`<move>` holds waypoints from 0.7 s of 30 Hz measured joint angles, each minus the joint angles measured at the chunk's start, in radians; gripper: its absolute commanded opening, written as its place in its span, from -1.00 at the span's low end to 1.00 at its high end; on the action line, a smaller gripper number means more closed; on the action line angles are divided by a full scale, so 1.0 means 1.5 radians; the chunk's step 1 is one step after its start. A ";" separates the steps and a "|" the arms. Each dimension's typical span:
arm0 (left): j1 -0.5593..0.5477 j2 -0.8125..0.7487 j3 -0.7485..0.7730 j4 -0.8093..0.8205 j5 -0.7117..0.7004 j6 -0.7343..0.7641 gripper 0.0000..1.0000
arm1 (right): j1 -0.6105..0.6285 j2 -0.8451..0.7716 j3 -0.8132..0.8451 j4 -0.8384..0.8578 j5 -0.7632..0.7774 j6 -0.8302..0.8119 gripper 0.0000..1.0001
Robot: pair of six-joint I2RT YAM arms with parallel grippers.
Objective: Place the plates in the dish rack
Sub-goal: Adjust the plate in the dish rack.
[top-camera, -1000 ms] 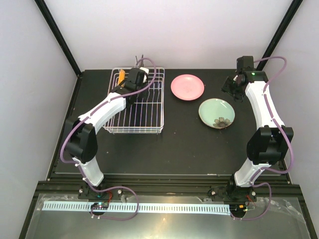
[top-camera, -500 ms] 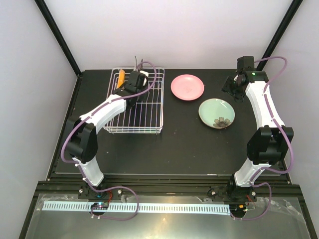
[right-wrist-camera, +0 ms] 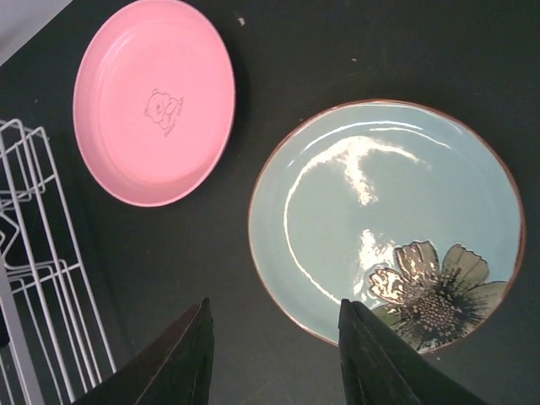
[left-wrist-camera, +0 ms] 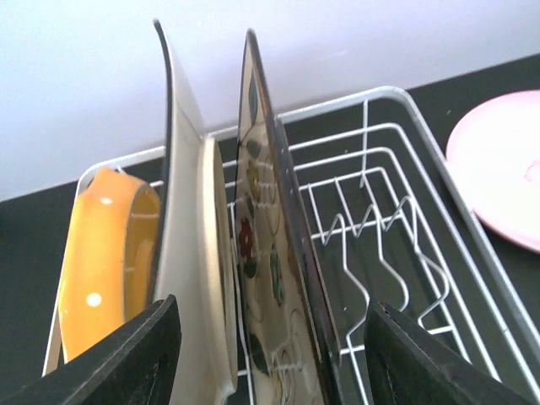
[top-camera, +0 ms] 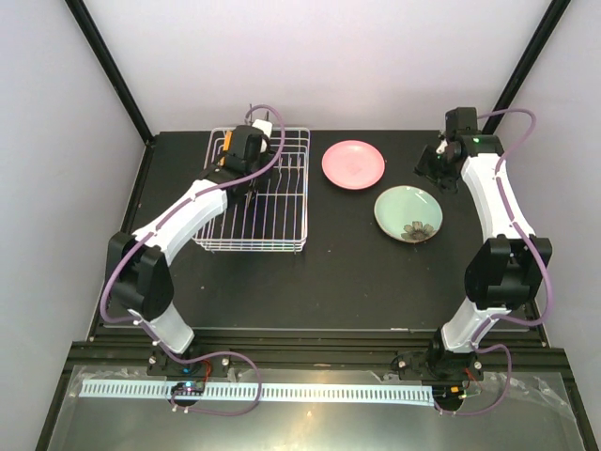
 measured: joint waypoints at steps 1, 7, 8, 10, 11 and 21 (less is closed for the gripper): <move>0.000 -0.005 0.000 0.005 0.005 0.002 0.22 | 0.000 0.004 0.003 -0.001 -0.009 -0.004 -0.15; 0.000 -0.024 0.001 0.039 0.031 0.007 0.16 | 0.000 0.036 0.016 0.000 -0.038 -0.016 -0.14; 0.000 -0.024 0.001 0.042 0.036 0.007 0.15 | 0.000 0.040 0.016 0.000 -0.042 -0.017 -0.14; -0.001 -0.024 0.001 0.043 0.040 0.006 0.15 | 0.000 0.044 0.018 -0.001 -0.047 -0.018 -0.14; -0.001 -0.024 0.001 0.044 0.043 0.006 0.15 | 0.000 0.046 0.022 -0.001 -0.050 -0.020 -0.14; -0.015 -0.051 0.091 -0.043 0.070 -0.022 0.37 | -0.001 0.275 0.325 -0.040 -0.111 -0.064 -0.15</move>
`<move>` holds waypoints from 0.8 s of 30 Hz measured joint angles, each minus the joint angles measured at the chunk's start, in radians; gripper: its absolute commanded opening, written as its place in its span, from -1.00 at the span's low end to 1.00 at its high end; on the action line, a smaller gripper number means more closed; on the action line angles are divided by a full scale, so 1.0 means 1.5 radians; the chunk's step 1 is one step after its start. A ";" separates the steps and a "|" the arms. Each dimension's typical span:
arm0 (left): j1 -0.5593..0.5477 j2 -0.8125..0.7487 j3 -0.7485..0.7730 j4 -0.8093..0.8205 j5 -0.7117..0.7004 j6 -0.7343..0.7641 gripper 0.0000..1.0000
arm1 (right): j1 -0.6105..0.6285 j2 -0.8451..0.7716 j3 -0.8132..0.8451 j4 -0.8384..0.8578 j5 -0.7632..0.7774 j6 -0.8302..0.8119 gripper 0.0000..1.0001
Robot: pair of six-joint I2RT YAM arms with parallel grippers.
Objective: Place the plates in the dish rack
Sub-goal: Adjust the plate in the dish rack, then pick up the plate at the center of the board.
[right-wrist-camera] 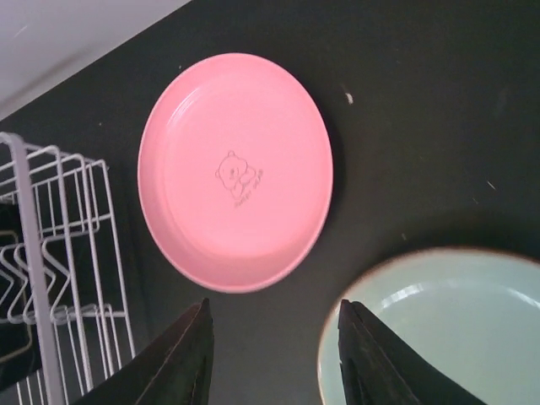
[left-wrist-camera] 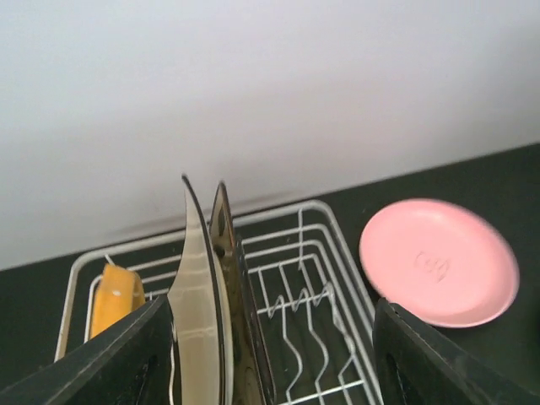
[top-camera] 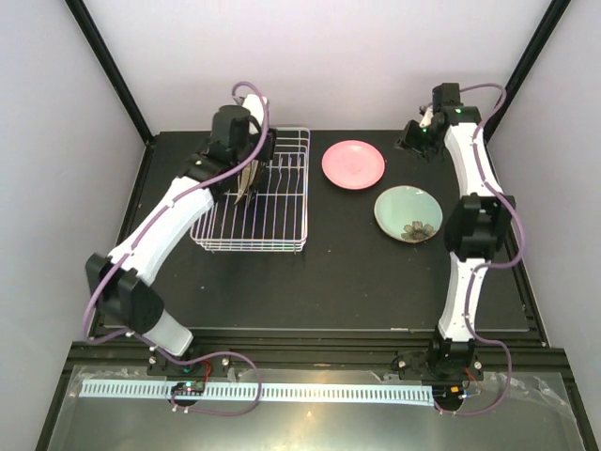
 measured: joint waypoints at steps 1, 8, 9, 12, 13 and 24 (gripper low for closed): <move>-0.003 -0.020 0.012 -0.007 0.006 -0.009 0.39 | 0.000 0.041 0.043 -0.008 -0.009 -0.007 -0.15; -0.051 -0.212 -0.072 -0.037 0.012 -0.032 0.46 | 0.000 0.214 0.152 -0.041 -0.065 -0.037 -0.19; -0.063 -0.232 -0.094 -0.038 0.012 -0.032 0.48 | 0.000 0.219 0.142 -0.041 -0.071 -0.038 -0.19; -0.094 -0.265 -0.150 -0.054 0.007 -0.031 0.48 | 0.000 0.219 0.123 -0.039 -0.084 -0.040 -0.19; -0.102 -0.267 -0.159 -0.062 0.005 -0.030 0.47 | 0.001 0.219 0.122 -0.036 -0.087 -0.040 -0.19; -0.133 -0.266 -0.167 -0.121 -0.040 -0.018 0.48 | 0.028 0.259 0.142 0.009 -0.087 -0.034 -0.17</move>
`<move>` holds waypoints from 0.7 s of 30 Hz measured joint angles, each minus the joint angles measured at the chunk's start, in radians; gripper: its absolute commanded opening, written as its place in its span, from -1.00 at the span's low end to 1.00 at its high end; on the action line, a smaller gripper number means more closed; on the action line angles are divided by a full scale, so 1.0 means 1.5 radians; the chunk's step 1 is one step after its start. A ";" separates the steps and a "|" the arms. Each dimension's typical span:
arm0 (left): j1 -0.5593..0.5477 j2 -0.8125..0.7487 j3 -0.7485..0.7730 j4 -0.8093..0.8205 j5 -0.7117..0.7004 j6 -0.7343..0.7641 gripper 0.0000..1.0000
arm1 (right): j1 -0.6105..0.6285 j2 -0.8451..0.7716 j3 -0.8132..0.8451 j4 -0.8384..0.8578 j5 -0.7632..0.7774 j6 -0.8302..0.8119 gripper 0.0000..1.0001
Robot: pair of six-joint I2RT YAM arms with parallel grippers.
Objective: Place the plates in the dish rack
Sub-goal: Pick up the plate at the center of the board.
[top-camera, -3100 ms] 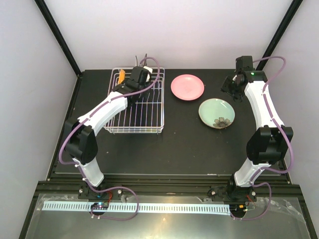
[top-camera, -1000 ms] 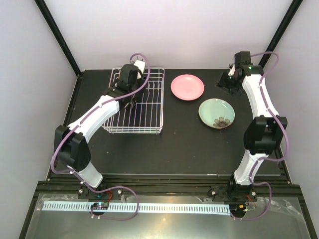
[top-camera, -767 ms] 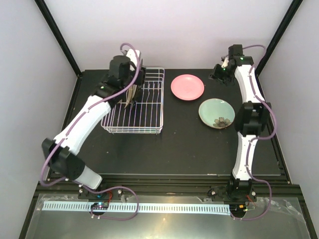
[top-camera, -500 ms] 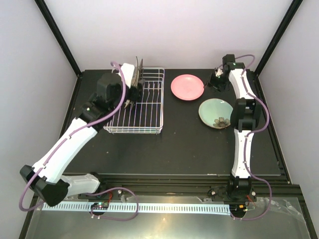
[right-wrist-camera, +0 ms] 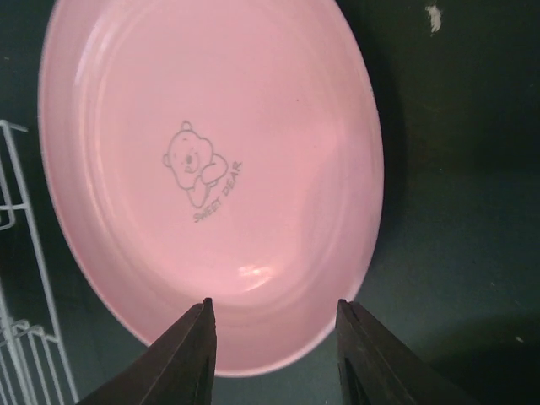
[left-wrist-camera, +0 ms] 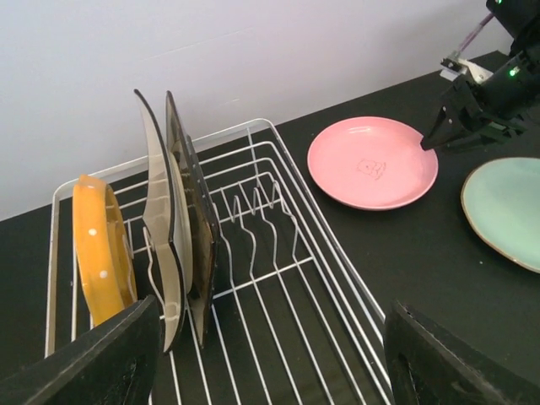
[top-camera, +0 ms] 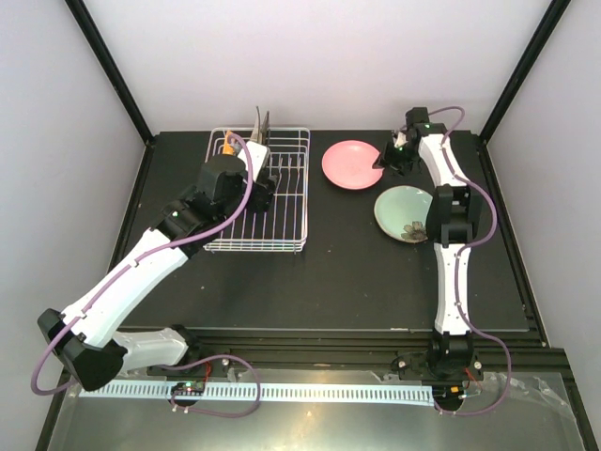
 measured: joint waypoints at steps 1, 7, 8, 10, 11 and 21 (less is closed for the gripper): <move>-0.001 0.000 0.002 -0.005 -0.005 0.002 0.48 | 0.003 0.009 0.003 0.003 0.003 0.003 -0.17; -0.001 -0.001 0.014 -0.020 -0.029 0.011 0.49 | 0.009 0.038 0.012 0.008 0.033 0.018 -0.16; -0.001 -0.001 0.016 -0.021 -0.032 0.013 0.49 | 0.010 0.039 0.012 0.009 0.039 0.020 -0.16; -0.001 -0.001 0.019 -0.026 -0.038 0.016 0.49 | 0.011 0.039 0.013 0.012 0.048 0.026 -0.16; -0.001 -0.001 0.021 -0.028 -0.041 0.017 0.49 | 0.011 0.039 0.016 0.012 0.051 0.030 -0.16; -0.001 -0.001 0.025 -0.031 -0.053 0.025 0.49 | 0.029 0.050 0.026 0.021 0.077 0.043 -0.20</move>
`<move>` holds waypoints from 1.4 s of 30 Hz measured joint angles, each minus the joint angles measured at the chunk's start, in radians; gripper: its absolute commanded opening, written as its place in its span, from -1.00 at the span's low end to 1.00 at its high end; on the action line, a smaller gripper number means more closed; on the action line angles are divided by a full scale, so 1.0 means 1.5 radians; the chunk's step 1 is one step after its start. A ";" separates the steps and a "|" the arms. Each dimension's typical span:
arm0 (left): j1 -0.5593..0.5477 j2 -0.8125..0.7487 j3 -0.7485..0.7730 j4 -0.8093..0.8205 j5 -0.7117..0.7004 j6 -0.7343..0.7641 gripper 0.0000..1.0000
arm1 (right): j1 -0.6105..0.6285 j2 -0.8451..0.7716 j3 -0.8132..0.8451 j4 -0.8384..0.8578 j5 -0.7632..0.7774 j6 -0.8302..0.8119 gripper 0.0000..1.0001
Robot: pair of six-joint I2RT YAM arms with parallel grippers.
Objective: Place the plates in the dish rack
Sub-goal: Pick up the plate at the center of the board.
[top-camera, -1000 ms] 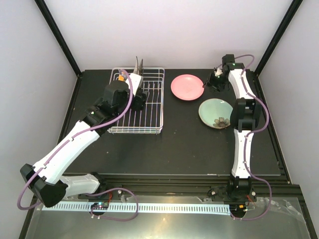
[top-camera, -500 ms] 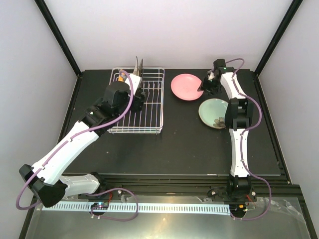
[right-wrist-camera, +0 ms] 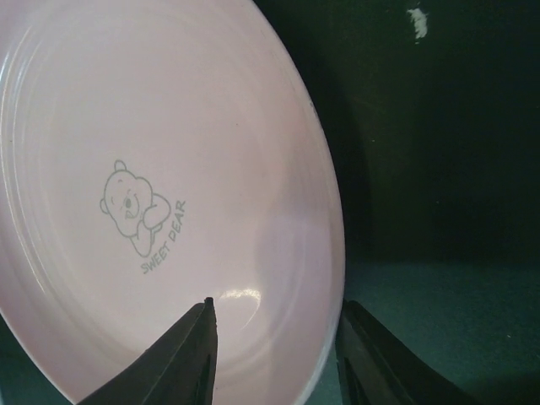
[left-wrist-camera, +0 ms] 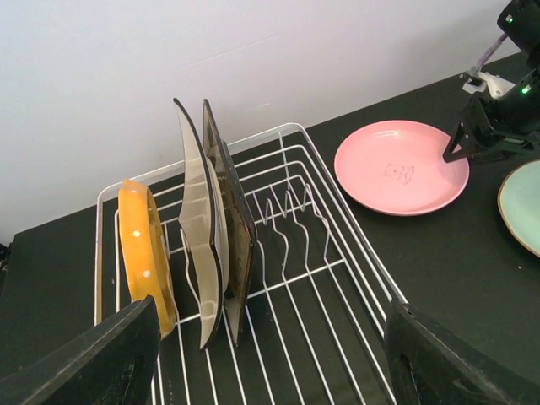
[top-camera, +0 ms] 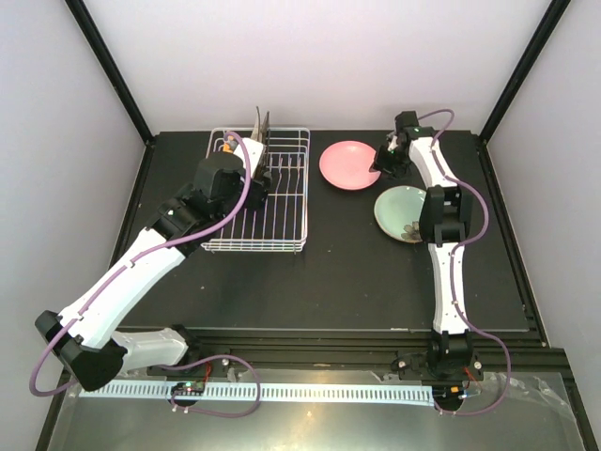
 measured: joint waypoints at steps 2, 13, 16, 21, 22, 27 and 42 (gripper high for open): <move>0.000 0.001 0.004 -0.003 0.000 0.002 0.50 | 0.004 0.005 0.004 0.001 0.002 0.003 -0.26; -0.033 0.001 0.010 -0.004 0.001 0.030 0.54 | 0.013 0.016 0.015 0.007 0.006 0.020 -0.97; -0.054 0.006 0.010 -0.004 -0.001 0.046 0.58 | 0.016 0.016 0.014 0.004 0.006 0.019 -0.97; -0.134 0.041 0.010 0.004 -0.026 0.099 0.63 | 0.017 -0.025 -0.052 0.005 -0.001 0.012 -0.97; -0.157 0.052 0.010 0.008 -0.036 0.115 0.63 | 0.017 -0.041 -0.070 0.003 -0.001 0.008 -0.97; -0.273 0.131 0.010 0.044 -0.111 0.205 0.63 | 0.017 -0.175 -0.184 0.007 0.005 -0.001 -0.97; -0.423 0.291 0.025 0.144 -0.310 0.420 0.65 | 0.017 -0.580 -0.480 0.028 0.036 -0.017 -0.97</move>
